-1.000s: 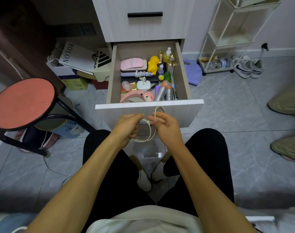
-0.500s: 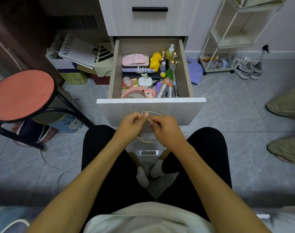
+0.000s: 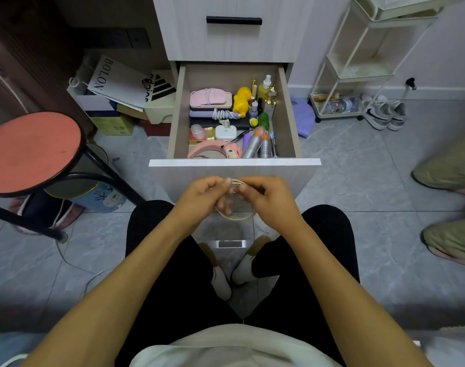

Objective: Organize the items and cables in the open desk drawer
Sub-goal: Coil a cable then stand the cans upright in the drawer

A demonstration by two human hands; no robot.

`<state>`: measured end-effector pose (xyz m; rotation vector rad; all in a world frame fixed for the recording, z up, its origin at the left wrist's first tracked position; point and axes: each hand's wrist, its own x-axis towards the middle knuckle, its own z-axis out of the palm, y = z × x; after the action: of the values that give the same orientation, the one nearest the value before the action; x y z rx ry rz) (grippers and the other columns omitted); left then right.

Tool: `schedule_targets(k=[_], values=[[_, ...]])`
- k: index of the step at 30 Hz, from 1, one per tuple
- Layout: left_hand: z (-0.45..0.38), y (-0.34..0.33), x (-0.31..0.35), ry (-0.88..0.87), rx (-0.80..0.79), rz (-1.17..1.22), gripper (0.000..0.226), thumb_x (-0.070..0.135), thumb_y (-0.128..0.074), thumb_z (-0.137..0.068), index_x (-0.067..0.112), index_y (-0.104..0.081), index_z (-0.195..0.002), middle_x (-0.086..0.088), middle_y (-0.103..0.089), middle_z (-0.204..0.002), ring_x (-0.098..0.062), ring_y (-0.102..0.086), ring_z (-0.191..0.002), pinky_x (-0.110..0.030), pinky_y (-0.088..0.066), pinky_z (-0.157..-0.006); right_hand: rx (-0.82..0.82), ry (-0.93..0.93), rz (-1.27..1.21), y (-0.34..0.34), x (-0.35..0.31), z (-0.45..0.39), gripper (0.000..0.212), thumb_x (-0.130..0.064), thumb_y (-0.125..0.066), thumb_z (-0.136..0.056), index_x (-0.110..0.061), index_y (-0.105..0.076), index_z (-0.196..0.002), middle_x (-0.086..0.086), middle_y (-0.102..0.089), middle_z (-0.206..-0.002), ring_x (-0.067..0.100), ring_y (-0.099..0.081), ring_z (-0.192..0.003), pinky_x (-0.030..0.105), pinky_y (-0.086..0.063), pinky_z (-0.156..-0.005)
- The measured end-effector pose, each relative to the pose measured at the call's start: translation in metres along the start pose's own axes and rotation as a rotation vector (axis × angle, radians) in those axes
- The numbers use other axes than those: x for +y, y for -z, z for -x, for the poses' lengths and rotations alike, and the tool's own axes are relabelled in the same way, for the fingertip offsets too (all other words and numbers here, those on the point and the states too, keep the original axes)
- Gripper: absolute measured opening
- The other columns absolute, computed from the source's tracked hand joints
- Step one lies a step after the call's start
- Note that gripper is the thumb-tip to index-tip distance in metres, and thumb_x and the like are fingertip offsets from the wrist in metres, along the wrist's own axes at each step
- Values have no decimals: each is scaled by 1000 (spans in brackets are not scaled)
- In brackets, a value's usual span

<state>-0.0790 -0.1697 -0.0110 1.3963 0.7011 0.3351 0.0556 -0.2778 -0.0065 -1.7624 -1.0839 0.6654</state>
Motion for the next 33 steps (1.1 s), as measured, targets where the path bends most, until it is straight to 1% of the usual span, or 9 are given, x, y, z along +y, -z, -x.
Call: schedule_targets(k=[3, 6, 10, 12, 15, 20, 24, 28, 33], values=[[-1, -9, -1, 129, 55, 290, 29, 27, -46, -102, 9, -56, -82, 2, -32, -45, -9, -27, -34, -22, -35, -40, -3, -84, -214, -6, 3, -3, 13, -14, -66, -91, -17, -73, -102, 0, -74, -86, 12, -69, -81, 31, -56, -79], [-6, -5, 3, 208, 92, 563, 31, 29, -43, -103, 10, -52, -80, 5, -26, -42, -5, -19, -31, -18, -19, -31, -106, -185, -273, -10, 8, -2, 19, -31, -61, -94, -18, -69, -107, 19, -69, -102, 21, -66, -93, 34, -51, -85], [-10, 3, 6, 227, 211, 757, 34, 32, -42, -104, 11, -51, -78, 7, -26, -41, -3, -19, -29, -16, -17, -28, -378, -322, -344, -18, 18, 7, 39, -48, -50, -96, -18, -70, -110, 3, -72, -107, 14, -65, -107, 35, -46, -102], [-12, 9, 4, 208, 287, 741, 33, 33, -43, -103, 12, -51, -79, 8, -26, -41, -3, -18, -30, -16, -17, -29, -437, -340, -341, -21, 20, 10, 30, -37, -57, -95, -11, -71, -103, 4, -75, -92, 15, -69, -93, 32, -50, -96], [-16, 20, -2, 179, 387, 658, 32, 32, -44, -103, 12, -50, -80, 8, -25, -41, -3, -18, -31, -17, -17, -29, -406, -328, -298, -21, 24, 11, 12, -17, -67, -90, -6, -73, -93, 1, -68, -66, 13, -62, -67, 21, -50, -71], [-18, 21, -5, 191, 417, 730, 33, 31, -41, -105, 12, -49, -79, 8, -26, -40, -3, -18, -29, -17, -17, -28, -388, -431, -257, -26, 28, 12, 17, -22, -68, -90, -18, -66, -106, 4, -60, -59, 14, -50, -52, 24, -44, -52], [-23, 13, 2, 168, 420, 764, 34, 29, -40, -105, 12, -48, -77, 7, -26, -40, -3, -17, -30, -17, -17, -29, -516, -487, -233, -33, 30, 11, 19, -17, -48, -100, -26, -63, -108, 5, -63, -60, 18, -49, -47, 27, -45, -49], [-24, 17, -3, 163, 489, 571, 31, 29, -45, -104, 12, -49, -78, 7, -26, -42, -4, -19, -33, -18, -17, -31, -356, -512, -327, -34, 29, 15, 25, -8, -39, -98, -12, -63, -91, 12, -68, -71, 21, -61, -59, 31, -49, -60], [-20, 15, -24, 235, 456, 215, 31, 28, -50, -101, 14, -51, -74, 10, -27, -40, -5, -21, -33, -15, -18, -34, 22, -279, -188, -43, 31, 12, 18, -29, -54, -97, -19, -69, -95, 1, -71, -90, 17, -67, -86, 45, -57, -82]])
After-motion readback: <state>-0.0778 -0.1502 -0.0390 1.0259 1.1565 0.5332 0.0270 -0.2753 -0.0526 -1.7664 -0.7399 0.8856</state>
